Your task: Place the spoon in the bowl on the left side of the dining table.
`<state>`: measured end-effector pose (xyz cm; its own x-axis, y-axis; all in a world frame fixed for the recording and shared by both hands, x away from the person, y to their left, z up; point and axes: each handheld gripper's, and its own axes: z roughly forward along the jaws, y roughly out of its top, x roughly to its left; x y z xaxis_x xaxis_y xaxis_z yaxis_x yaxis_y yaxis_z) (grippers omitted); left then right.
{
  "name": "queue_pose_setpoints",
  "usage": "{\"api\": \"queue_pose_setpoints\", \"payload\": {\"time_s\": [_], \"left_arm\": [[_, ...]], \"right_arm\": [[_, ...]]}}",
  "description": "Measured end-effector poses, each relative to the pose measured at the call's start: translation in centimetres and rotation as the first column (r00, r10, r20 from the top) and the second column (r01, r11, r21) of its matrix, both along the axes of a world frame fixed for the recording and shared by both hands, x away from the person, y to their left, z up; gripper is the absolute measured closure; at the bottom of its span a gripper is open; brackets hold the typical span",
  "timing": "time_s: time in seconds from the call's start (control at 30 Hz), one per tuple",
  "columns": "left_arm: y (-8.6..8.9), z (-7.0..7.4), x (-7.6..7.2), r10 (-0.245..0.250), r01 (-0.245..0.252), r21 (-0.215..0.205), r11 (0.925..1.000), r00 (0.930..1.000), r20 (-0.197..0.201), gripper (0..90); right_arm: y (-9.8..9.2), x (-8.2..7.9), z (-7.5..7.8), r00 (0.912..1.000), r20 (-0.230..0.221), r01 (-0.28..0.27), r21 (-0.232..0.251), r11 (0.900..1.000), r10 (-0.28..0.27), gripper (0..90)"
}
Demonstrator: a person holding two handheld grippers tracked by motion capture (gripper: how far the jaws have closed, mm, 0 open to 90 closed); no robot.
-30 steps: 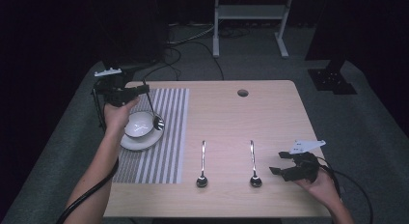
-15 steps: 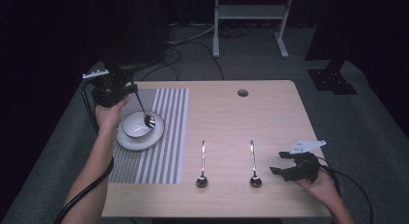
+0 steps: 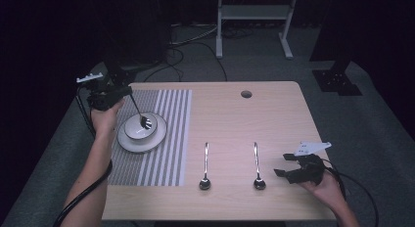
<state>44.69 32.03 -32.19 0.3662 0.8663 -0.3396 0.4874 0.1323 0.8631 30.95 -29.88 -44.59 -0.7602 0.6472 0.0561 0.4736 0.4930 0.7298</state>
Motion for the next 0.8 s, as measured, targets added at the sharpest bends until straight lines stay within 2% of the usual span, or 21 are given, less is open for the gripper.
{"api": "queue_pose_setpoints", "payload": {"time_s": [0.43,0.8], "left_arm": [[1.2,-1.1,-0.1,0.046,-0.046,0.006,0.9989,0.9988,-0.015,89.1],[1.9,-2.7,-0.2,0.096,-0.095,0.013,0.9954,0.9946,-0.041,89.1]], "right_arm": [[0.0,0.0,0.1,1.0000,0.004,0.002,0.001,1.000,-0.002,25.8],[0.2,0.1,-0.1,1.0000,0.002,0.000,-0.011,1.000,0.001,25.9]]}}
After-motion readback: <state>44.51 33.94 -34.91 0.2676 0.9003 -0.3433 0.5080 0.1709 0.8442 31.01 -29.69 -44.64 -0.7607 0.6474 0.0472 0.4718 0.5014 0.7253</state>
